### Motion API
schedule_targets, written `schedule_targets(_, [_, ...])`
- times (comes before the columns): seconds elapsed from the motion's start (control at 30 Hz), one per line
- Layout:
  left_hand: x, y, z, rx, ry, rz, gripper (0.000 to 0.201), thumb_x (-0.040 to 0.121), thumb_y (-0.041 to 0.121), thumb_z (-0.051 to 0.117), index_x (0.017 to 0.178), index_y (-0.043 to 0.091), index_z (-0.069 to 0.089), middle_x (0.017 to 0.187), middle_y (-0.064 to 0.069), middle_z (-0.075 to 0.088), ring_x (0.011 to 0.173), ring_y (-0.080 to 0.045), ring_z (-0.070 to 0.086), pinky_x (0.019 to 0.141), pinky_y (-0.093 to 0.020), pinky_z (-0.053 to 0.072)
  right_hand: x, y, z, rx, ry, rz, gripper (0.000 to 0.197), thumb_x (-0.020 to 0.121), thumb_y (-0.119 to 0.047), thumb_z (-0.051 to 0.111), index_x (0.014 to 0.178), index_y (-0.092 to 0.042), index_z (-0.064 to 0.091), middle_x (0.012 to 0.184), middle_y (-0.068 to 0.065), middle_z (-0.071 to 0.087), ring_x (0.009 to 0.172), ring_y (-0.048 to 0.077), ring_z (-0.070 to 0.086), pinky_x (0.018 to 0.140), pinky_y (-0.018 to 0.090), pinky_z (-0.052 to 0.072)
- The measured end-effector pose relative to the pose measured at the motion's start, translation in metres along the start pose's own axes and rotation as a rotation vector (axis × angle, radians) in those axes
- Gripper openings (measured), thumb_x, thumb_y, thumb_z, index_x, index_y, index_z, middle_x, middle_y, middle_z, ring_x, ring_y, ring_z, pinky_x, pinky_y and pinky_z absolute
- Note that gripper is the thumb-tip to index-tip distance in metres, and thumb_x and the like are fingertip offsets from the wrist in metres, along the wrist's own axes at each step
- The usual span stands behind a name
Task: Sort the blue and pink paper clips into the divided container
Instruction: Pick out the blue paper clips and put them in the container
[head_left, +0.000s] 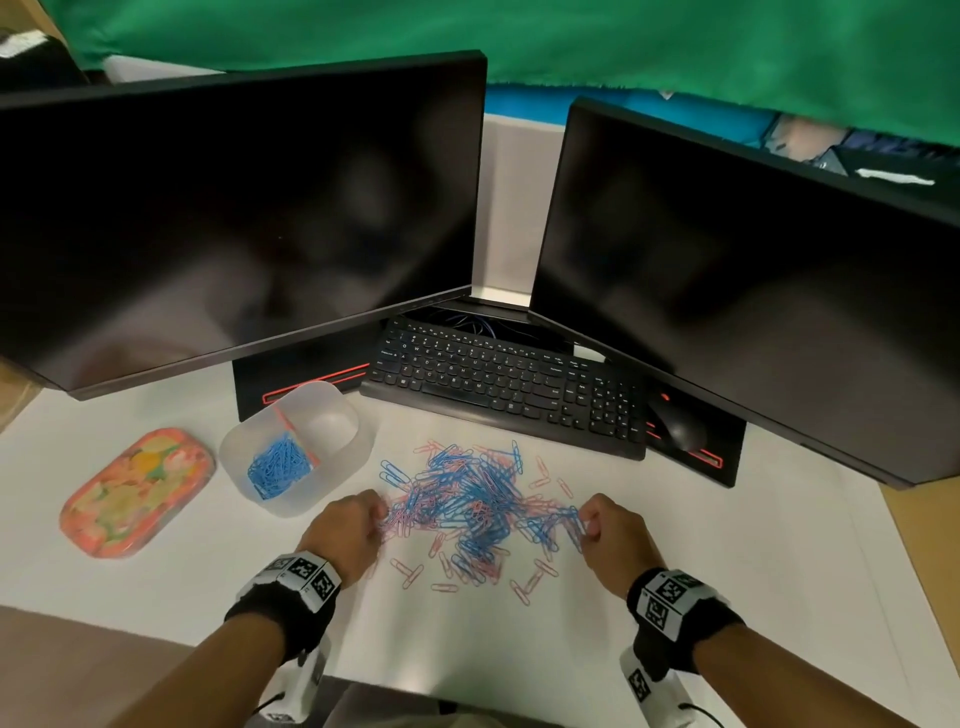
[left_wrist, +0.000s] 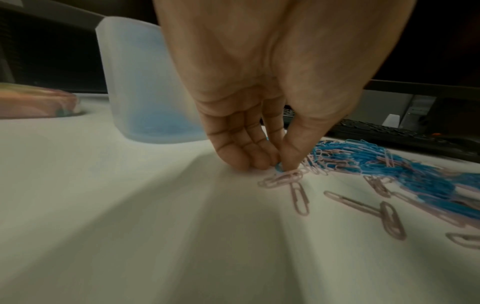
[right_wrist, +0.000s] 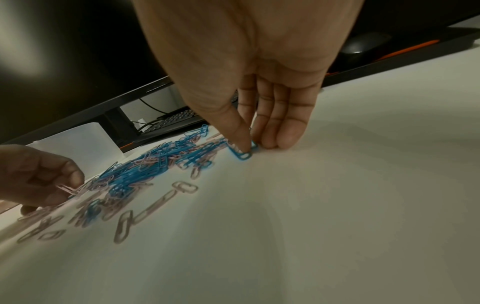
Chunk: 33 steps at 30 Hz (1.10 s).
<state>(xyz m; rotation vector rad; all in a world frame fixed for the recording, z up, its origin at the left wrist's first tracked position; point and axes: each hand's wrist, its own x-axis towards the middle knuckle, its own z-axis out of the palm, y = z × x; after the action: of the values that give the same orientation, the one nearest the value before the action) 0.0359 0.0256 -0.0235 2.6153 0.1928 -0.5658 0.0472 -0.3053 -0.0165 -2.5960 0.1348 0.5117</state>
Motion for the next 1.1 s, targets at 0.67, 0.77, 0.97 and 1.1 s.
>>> schedule_targets(0.67, [-0.004,0.005,-0.019,-0.208,-0.005,-0.015,0.023,0.086,0.008,0.053,0.094,0.027,0.059,0.083,0.005,0.062,0.081,-0.014,0.057,0.075,-0.018,0.038,0.021,-0.02,-0.009,-0.032,-0.161,0.144,0.027,0.083,0.0,0.061,0.103,-0.015,0.049,0.107,0.007,0.059,0.096,0.023,0.062,0.058,0.017,0.047])
schedule_targets(0.77, [-0.004,0.004,-0.022,-0.225,0.014,-0.013,0.02,0.086,0.008,0.056,0.088,0.027,0.061,0.082,0.006,0.063,0.08,-0.013,0.058,0.077,-0.018,0.039,0.021,-0.021,-0.014,-0.057,-0.203,0.144,0.033,0.082,0.005,0.054,0.108,-0.015,0.051,0.11,0.007,0.056,0.098,0.022,0.059,0.068,0.021,0.051])
schedule_targets(0.97, [-0.005,0.003,-0.027,-0.159,0.116,0.02,0.015,0.088,0.009,0.054,0.081,0.022,0.058,0.082,0.001,0.061,0.078,-0.016,0.055,0.072,-0.021,0.038,0.024,-0.024,-0.024,-0.167,-0.252,0.1,0.047,0.086,0.002,0.052,0.132,-0.011,0.048,0.132,0.01,0.052,0.119,0.023,0.053,0.094,0.023,0.044])
schedule_targets(1.1, [-0.006,0.005,-0.029,-0.066,0.16,0.101,0.009,0.087,0.018,0.063,0.079,0.02,0.058,0.081,0.001,0.059,0.072,-0.013,0.052,0.063,-0.02,0.036,0.025,-0.026,-0.028,-0.131,-0.293,0.104,0.05,0.086,0.0,0.055,0.133,-0.014,0.048,0.134,0.006,0.051,0.121,0.021,0.051,0.098,0.024,0.044])
